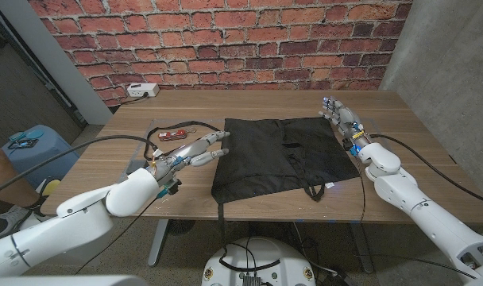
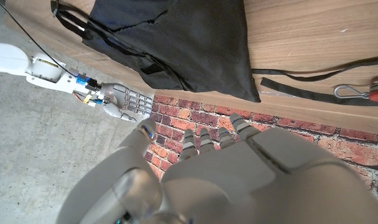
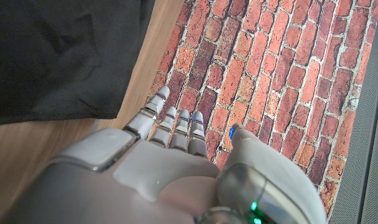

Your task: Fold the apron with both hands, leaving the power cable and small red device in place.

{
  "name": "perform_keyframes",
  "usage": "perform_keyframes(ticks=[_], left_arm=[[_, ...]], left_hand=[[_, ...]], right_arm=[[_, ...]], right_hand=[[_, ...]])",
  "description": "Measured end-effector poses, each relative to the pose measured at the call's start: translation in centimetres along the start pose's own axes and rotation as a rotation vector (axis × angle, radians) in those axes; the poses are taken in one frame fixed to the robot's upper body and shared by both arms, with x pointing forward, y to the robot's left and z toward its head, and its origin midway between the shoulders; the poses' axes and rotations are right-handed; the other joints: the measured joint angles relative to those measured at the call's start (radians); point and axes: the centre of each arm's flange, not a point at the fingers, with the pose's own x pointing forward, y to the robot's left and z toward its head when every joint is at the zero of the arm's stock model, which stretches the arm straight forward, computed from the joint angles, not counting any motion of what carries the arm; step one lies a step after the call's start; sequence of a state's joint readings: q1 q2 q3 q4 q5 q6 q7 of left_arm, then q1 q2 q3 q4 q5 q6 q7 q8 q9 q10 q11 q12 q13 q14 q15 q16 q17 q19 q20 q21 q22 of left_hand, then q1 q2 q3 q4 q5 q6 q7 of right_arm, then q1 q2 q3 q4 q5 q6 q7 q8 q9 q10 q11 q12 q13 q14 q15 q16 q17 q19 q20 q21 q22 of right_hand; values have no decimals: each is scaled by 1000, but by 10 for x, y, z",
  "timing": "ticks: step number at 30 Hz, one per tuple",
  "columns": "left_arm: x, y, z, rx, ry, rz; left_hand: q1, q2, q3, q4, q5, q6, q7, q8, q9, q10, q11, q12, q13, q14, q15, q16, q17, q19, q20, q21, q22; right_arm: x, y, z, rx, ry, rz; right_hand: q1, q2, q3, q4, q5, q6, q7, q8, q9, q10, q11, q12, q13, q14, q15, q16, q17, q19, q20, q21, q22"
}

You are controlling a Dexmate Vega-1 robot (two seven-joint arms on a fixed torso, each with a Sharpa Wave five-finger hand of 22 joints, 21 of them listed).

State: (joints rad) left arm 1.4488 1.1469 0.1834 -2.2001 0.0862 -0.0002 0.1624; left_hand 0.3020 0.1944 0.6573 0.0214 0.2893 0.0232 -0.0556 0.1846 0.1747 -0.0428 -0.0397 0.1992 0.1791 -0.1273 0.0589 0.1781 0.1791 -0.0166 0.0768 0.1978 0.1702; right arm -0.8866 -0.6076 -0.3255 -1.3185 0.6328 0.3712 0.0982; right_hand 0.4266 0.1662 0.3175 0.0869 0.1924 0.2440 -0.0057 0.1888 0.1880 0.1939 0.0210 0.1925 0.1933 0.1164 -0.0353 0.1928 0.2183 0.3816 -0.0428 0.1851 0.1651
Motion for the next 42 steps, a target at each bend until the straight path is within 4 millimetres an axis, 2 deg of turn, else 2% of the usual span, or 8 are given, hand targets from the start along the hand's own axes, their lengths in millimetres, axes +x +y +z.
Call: perform_keyframes(ticks=[5, 12, 14, 23, 26, 29, 42], left_arm=[[-5, 0, -1, 6, 6, -7], [-9, 1, -4, 11, 16, -8], [-9, -3, -2, 71, -5, -43], [-8, -5, -7, 105, -11, -90], [-6, -7, -8, 112, -14, -106], [-4, -8, -9, 118, -18, -124], [2, -18, -7, 125, -34, -203]], left_hand=[[-15, 3, 0, 27, 0, 0, 0, 0, 0, 0, 0, 0, 0, -12, 2, 0, 4, -14, -3, -1, 0], [-26, 3, 4, 51, 0, 0, 0, 0, 0, 0, 0, 0, 0, -22, 11, 0, 4, -36, 7, -9, 0], [-30, 7, 4, 56, 0, 0, 0, -4, 0, 0, 0, 0, 0, -31, 11, 0, 2, -43, 7, -12, 1], [-51, 10, 7, 96, 0, -9, -2, -9, 0, -20, 9, -7, -2, -46, 26, 0, 2, -92, 20, -20, 5], [-62, 9, 7, 112, 0, -15, 4, -9, 0, -29, 8, -8, -2, -44, 31, 0, 2, -116, 20, -20, 5], [-76, 7, 8, 134, 0, -20, -2, -9, 0, -35, 6, -8, -2, -46, 40, 0, 4, -141, 23, -24, 5], [-94, 11, 10, 153, 0, -27, -9, -9, 0, -43, -3, -8, -2, -44, 41, 0, 5, -148, 20, -24, 5]], right_arm=[[0, 0, 0, -3, 1, -1], [0, 0, -1, -10, 8, -6], [-1, 1, 1, -16, 6, 1], [2, 4, 2, -27, 9, -1], [2, 4, 1, -29, 11, -2], [3, 4, 1, -30, 12, -3], [3, 2, 0, -33, 16, -7]], right_hand=[[0, 0, 0, 0, 0, 1, 1, 0, 0, 0, 0, 0, 0, 0, 0, 0, 0, 0, 0, 0, 0], [0, 0, 0, 0, 0, 1, 1, 0, 0, 0, 0, 0, 0, 0, 0, 0, 0, 0, 0, 0, 0], [0, 0, 3, -3, 0, 1, 1, 0, 0, 0, 0, 0, 0, 0, 0, 0, 0, 0, 0, 0, 0], [0, 0, 3, -3, 0, 1, 1, 0, 0, 0, 0, 0, 0, 0, 0, 0, 0, 0, 0, 0, 0], [0, 0, 3, -3, 0, 1, 1, 0, 0, 0, 0, 0, 0, 0, 0, 0, 0, 0, 0, 0, 0], [0, 0, 6, -6, 0, 1, 1, 0, 0, 0, 0, 0, 0, 0, 0, 0, 0, 0, 0, 0, 0], [0, 0, 6, -6, 0, 1, 1, 0, 0, 0, 0, 0, 0, 0, 0, 0, 0, 0, 0, 0, 0]])
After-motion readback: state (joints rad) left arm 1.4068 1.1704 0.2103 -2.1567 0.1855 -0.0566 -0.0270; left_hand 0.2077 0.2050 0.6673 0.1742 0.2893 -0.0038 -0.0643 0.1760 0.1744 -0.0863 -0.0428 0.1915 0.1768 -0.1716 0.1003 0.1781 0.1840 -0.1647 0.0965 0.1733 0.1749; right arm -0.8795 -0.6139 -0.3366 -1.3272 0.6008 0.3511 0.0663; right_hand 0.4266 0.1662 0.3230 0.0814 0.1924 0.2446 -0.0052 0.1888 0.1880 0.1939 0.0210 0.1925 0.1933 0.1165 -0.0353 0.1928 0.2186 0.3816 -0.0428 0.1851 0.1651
